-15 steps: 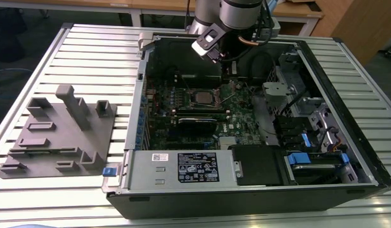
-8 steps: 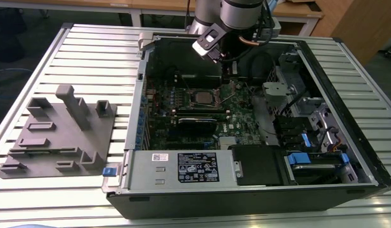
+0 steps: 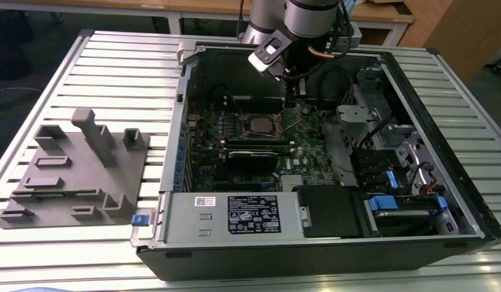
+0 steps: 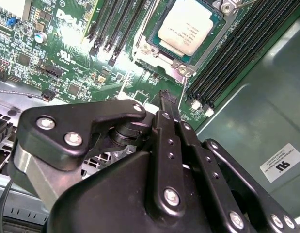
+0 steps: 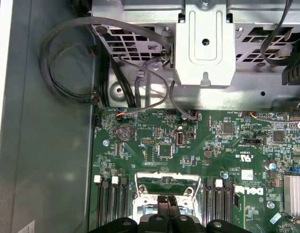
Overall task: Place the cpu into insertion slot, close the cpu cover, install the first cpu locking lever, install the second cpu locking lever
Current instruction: 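Close the cpu cover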
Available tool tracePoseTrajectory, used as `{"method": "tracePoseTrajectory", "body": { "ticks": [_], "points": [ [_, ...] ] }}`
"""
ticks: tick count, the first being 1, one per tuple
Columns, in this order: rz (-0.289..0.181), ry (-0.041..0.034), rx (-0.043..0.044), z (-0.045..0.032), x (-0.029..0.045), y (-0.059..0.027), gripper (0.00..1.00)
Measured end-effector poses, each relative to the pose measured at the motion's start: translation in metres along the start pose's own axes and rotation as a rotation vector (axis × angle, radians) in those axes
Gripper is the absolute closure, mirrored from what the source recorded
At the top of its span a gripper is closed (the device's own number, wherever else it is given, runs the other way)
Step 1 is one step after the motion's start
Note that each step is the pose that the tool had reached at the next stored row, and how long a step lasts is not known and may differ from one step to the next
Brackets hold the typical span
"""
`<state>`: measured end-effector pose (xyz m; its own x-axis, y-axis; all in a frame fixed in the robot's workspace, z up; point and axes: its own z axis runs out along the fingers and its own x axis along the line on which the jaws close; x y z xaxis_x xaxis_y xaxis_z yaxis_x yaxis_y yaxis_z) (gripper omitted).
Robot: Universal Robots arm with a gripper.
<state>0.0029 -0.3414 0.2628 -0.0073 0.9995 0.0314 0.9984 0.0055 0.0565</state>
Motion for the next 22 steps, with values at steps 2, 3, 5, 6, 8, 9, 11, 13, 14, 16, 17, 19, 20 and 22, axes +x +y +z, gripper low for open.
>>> {"method": "tracePoseTrajectory", "body": {
  "ticks": [2, 3, 5, 6, 8, 9, 11, 13, 14, 16, 17, 19, 20, 22],
  "points": [
    [0.0, 0.0, 0.0, 0.0, 0.0, 0.0001, 0.89],
    [0.0, 0.0, 0.0, 0.0, 0.0, 0.0001, 0.89],
    [0.0, 0.0, 0.0, 0.0, 0.0, 0.001, 0.89],
    [0.0, 0.0, 0.0, 0.0001, 0.0, 0.0017, 0.89],
    [0.0, 0.0, 0.0, 0.0002, 0.0, 0.0033, 0.89],
    [0.0, 0.0, 0.0001, 0.0002, 0.0, 0.0039, 0.89],
    [0.0, -0.0001, 0.0001, 0.0002, 0.0, 0.0042, 0.89],
    [0.0, 0.0, 0.0, 0.0002, 0.0, 0.0042, 0.89],
    [0.0, 0.0, 0.0, 0.0003, 0.0, 0.0042, 0.89],
    [0.0, 0.0, 0.0, 0.0003, 0.0, 0.0042, 0.89],
    [0.0, 0.0, 0.0, 0.0003, 0.0, 0.0045, 0.89],
    [0.0, 0.0, 0.0, 0.0003, 0.0, 0.0056, 0.89],
    [0.0, 0.0, 0.0, 0.0004, 0.0, 0.0063, 0.89],
    [0.0, 0.0, 0.0, 0.0005, -0.0001, 0.0076, 0.89]
  ]
}}
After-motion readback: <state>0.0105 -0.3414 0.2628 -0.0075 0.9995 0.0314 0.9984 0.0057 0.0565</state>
